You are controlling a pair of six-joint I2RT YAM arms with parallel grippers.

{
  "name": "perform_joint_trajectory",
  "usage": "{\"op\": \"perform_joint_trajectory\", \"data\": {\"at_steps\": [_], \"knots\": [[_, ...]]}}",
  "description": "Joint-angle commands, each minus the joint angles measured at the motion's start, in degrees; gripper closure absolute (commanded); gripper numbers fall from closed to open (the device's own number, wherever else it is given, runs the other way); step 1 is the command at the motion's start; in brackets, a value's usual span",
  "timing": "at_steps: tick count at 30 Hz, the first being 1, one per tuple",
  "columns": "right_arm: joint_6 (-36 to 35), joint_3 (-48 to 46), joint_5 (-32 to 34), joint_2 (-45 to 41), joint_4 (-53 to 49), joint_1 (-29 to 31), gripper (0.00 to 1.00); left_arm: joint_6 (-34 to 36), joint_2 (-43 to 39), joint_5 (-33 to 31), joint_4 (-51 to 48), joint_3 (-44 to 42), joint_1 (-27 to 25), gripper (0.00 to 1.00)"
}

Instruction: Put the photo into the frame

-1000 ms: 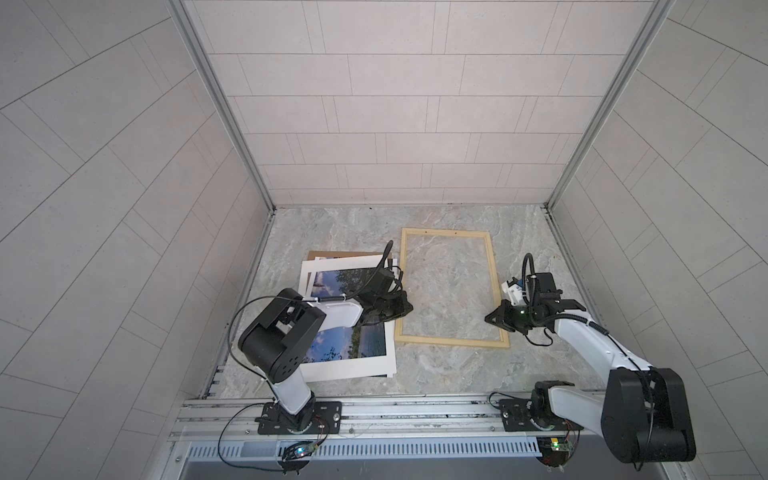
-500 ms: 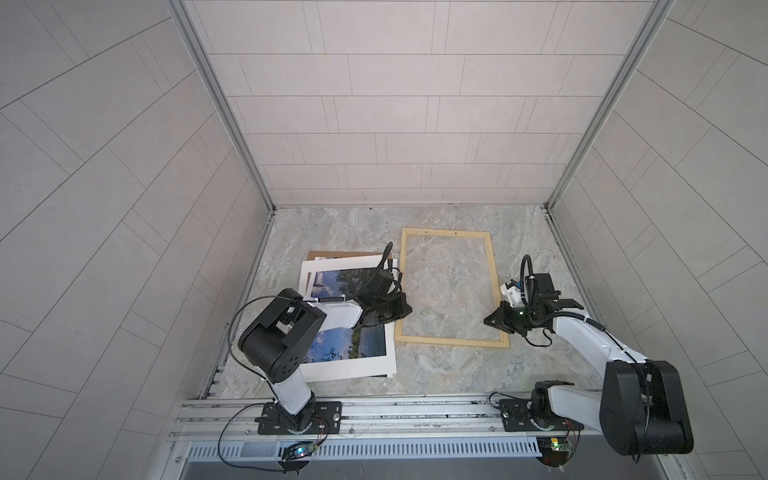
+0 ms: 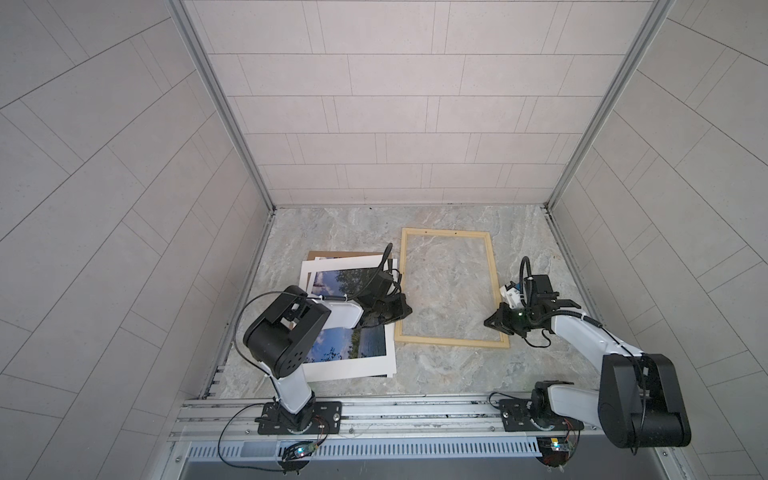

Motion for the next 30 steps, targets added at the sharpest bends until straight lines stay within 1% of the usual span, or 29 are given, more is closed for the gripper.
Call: {"op": "perform_joint_trajectory", "data": {"at_steps": [1, 4, 6, 8, 10, 11, 13, 15, 17, 20, 22, 25, 30], "knots": [[-1.4, -0.1, 2.2, -1.4, -0.6, -0.3, 1.00, -0.5, 0.8, 0.2, 1.8, -1.1, 0.3, 1.00], [-1.2, 0.1, 3.2, -2.4, -1.5, -0.2, 1.00, -0.8, 0.7, 0.7, 1.8, -1.1, 0.3, 1.00], [-1.7, 0.8, 3.9, -2.9, -2.8, -0.2, 0.89, -0.8, 0.6, 0.9, 1.7, -1.1, 0.3, 1.00], [-2.1, 1.2, 4.9, -3.8, -4.0, -0.2, 0.74, -0.9, 0.4, 0.9, 1.5, -1.1, 0.3, 1.00], [-2.3, 1.7, 6.5, -5.1, -5.2, -0.2, 0.62, -1.4, 0.0, 0.9, 1.4, -1.1, 0.3, 1.00], [-2.3, 1.8, 7.5, -5.9, -5.5, -0.2, 0.58, -1.5, -0.4, 0.8, 1.4, -1.2, 0.2, 1.00], [-1.9, 1.9, 9.5, -7.9, -5.8, -0.3, 0.45, -1.5, -1.4, 0.2, 0.8, -1.3, 0.3, 1.00], [-1.0, 1.9, 12.1, -9.6, -5.9, -0.4, 0.38, -1.3, -2.1, -0.1, 0.1, -1.2, 0.3, 1.00], [0.1, 1.8, 15.3, -11.3, -5.6, -0.5, 0.34, -1.3, -2.2, -0.4, -0.5, -1.1, 0.3, 1.00], [0.3, 1.2, 17.6, -13.8, -3.3, -0.6, 0.29, -1.9, -2.1, -0.4, -0.2, -1.2, 0.3, 1.00], [0.6, 0.8, 18.7, -14.6, -1.3, -0.7, 0.24, -1.9, -2.1, -0.5, -0.2, -1.2, 0.2, 1.00], [0.2, 1.2, 19.0, -12.0, -0.3, -0.7, 0.23, -2.2, -1.9, -0.3, -0.2, -1.3, 0.2, 1.00], [1.0, 1.0, 16.5, -6.4, 1.8, -0.8, 0.23, -2.5, -2.7, -0.9, -0.5, -1.9, 0.2, 1.00]]}}
